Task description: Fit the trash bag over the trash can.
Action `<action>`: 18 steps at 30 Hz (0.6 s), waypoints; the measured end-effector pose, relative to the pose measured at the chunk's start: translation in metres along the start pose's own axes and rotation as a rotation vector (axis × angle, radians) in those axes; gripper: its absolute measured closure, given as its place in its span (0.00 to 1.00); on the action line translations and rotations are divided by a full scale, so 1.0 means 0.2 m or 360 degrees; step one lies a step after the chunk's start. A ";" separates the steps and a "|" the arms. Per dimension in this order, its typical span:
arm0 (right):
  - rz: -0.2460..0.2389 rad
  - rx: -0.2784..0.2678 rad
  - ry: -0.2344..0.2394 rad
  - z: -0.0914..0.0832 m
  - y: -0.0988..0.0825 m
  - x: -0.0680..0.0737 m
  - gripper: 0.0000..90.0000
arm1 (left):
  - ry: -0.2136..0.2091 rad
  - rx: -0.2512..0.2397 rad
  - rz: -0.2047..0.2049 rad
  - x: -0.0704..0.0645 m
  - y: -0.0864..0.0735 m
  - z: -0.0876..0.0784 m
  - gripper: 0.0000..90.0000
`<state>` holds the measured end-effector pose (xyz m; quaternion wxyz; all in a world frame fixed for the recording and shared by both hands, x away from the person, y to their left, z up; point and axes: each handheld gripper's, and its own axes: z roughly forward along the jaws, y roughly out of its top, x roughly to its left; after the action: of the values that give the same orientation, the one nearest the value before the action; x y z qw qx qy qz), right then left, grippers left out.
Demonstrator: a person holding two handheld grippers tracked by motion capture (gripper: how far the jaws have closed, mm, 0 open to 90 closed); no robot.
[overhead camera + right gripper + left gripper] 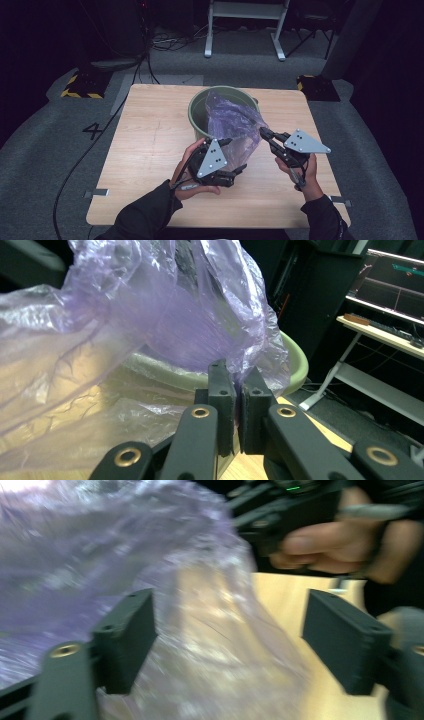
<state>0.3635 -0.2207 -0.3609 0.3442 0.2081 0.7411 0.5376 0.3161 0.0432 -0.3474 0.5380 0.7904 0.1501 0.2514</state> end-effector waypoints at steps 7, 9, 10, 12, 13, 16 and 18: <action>-0.0027 -0.0010 0.0019 -0.03 0.00 0.01 0.96 | 0.0049 0.0022 -0.0061 0.11 -0.02 -0.02 0.67; -0.0031 -0.0005 0.0020 -0.03 0.00 0.01 0.96 | 0.0065 0.0010 -0.0059 0.15 -0.03 -0.05 0.76; -0.0030 -0.0001 0.0018 -0.03 0.00 0.01 0.96 | 0.0061 0.0002 -0.0058 0.17 -0.04 -0.06 0.84; -0.0029 0.0006 0.0017 -0.03 -0.01 0.01 0.96 | 0.0058 -0.0002 -0.0071 0.20 -0.05 -0.09 0.88; -0.0026 0.0010 0.0012 -0.03 -0.01 0.01 0.96 | 0.0074 -0.0009 -0.0078 0.21 -0.06 -0.10 0.91; -0.0012 0.0030 0.0001 -0.02 -0.02 -0.01 0.96 | 0.0119 -0.0020 -0.0097 0.27 -0.10 -0.15 0.96; -0.0001 0.0042 0.0002 -0.01 -0.04 -0.01 0.96 | 0.0144 0.0000 -0.0109 0.30 -0.14 -0.17 0.97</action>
<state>0.3638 -0.2271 -0.3662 0.3411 0.2121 0.7483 0.5279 0.3468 0.1106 -0.3497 0.5389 0.7727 0.2014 0.2681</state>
